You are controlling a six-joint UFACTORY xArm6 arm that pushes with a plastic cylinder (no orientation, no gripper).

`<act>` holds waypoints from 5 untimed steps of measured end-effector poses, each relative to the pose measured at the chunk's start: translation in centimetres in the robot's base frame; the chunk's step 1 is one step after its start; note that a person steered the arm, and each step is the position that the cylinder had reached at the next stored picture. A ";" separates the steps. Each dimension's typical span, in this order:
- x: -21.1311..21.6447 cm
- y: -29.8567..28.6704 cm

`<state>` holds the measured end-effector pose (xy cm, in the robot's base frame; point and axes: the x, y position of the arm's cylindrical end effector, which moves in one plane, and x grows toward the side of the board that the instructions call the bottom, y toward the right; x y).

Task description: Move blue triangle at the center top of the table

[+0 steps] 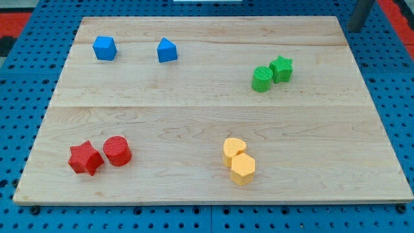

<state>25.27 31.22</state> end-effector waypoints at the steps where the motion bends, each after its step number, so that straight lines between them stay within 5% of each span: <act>1: 0.0 -0.1; 3: 0.8 -0.3; 5: -3.9 -12.1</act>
<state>21.37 19.15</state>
